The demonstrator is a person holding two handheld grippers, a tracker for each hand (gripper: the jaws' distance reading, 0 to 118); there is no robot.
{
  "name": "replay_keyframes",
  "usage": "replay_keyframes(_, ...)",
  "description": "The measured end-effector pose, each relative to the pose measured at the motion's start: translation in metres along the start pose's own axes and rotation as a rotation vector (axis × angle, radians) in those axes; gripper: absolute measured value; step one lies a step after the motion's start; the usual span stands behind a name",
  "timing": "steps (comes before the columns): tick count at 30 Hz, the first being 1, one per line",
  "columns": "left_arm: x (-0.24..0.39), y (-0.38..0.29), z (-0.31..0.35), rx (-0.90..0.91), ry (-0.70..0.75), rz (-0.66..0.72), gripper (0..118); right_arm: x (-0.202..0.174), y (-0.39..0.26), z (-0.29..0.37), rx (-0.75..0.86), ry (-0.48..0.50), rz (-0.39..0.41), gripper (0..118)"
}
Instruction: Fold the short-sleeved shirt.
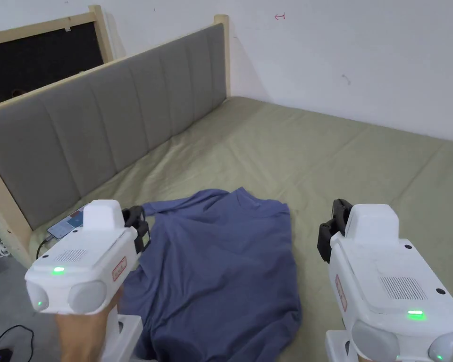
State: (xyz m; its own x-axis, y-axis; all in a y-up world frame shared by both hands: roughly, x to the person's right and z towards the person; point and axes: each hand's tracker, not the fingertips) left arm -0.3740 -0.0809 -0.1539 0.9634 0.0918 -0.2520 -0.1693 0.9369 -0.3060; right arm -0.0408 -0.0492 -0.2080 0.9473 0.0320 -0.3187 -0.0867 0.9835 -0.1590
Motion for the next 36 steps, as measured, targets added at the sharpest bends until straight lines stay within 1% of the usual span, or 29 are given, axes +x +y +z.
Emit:
replay_keyframes(3,0.009,0.0,-0.039,-0.109,-0.042,0.019,0,0.011,-0.003,-0.003,-0.012,-0.023,0.0,0)
replay_keyframes(4,0.012,-0.001,-0.051,-0.127,-0.054,0.025,3,0.014,-0.004,-0.004,-0.016,-0.034,0.0,0)
replay_keyframes(6,0.021,-0.004,-0.084,-0.233,-0.064,0.013,17,0.022,-0.007,-0.007,-0.028,-0.056,-0.001,0)
replay_keyframes(7,0.026,-0.007,-0.098,-0.27,-0.068,0.006,27,0.026,-0.008,-0.009,-0.032,-0.064,-0.003,0)
replay_keyframes(9,0.036,-0.016,-0.132,-0.375,-0.084,-0.015,67,0.034,-0.011,-0.014,-0.046,-0.084,-0.005,0)
replay_keyframes(10,0.042,-0.022,-0.147,-0.433,-0.065,-0.014,82,0.038,-0.012,-0.016,-0.051,-0.093,-0.006,0)
replay_keyframes(11,0.048,-0.029,-0.162,-0.48,-0.046,-0.03,100,0.042,-0.014,-0.019,-0.057,-0.103,-0.008,0)
replay_keyframes(12,0.052,-0.036,-0.175,-0.496,-0.036,-0.036,106,0.046,-0.017,-0.021,-0.067,-0.115,-0.01,0)
replay_keyframes(15,0.066,-0.058,-0.207,-0.578,-0.01,-0.068,109,0.058,-0.024,-0.028,-0.089,-0.144,-0.017,0)
replay_keyframes(18,0.075,-0.082,-0.234,-0.655,0.012,-0.103,109,0.069,-0.033,-0.034,-0.117,-0.173,-0.018,0)
replay_keyframes(21,0.082,-0.103,-0.253,-0.73,0.014,-0.111,107,0.079,-0.039,-0.036,-0.141,-0.193,-0.021,0)
replay_keyframes(22,0.083,-0.109,-0.254,-0.742,0.011,-0.108,103,0.082,-0.041,-0.037,-0.147,-0.198,-0.021,0)
replay_keyframes(23,0.084,-0.116,-0.257,-0.757,0.006,-0.108,94,0.084,-0.043,-0.038,-0.153,-0.202,-0.02,0)
replay_keyframes(24,0.085,-0.12,-0.258,-0.763,0.001,-0.106,92,0.087,-0.045,-0.039,-0.16,-0.206,-0.019,0)
replay_keyframes(25,0.086,-0.121,-0.256,-0.75,0.008,-0.098,92,0.089,-0.046,-0.039,-0.167,-0.208,-0.018,0)
replay_keyframes(26,0.085,-0.12,-0.254,-0.738,0.014,-0.093,87,0.09,-0.047,-0.039,-0.171,-0.21,-0.018,0)
replay_keyframes(27,0.085,-0.116,-0.254,-0.75,0.01,-0.092,77,0.091,-0.048,-0.039,-0.176,-0.213,-0.018,0)
replay_keyframes(28,0.084,-0.113,-0.252,-0.751,-0.015,-0.086,64,0.092,-0.049,-0.038,-0.178,-0.216,-0.02,0)
replay_keyframes(29,0.085,-0.109,-0.251,-0.745,-0.049,-0.086,48,0.092,-0.049,-0.037,-0.177,-0.217,-0.025,0)
replay_keyframes(30,0.084,-0.106,-0.25,-0.745,-0.045,-0.095,28,0.093,-0.049,-0.036,-0.178,-0.217,-0.029,0)
replay_keyframes(31,0.084,-0.105,-0.25,-0.743,-0.049,-0.105,14,0.093,-0.049,-0.035,-0.179,-0.217,-0.032,0)
replay_keyframes(32,0.082,-0.105,-0.251,-0.744,-0.06,-0.112,9,0.092,-0.049,-0.033,-0.179,-0.216,-0.034,0)
replay_keyframes(33,0.079,-0.105,-0.25,-0.747,-0.059,-0.105,6,0.092,-0.048,-0.031,-0.178,-0.215,-0.035,0)
replay_keyframes(36,0.07,-0.099,-0.236,-0.709,-0.085,-0.037,4,0.093,-0.044,-0.023,-0.167,-0.211,-0.027,0)
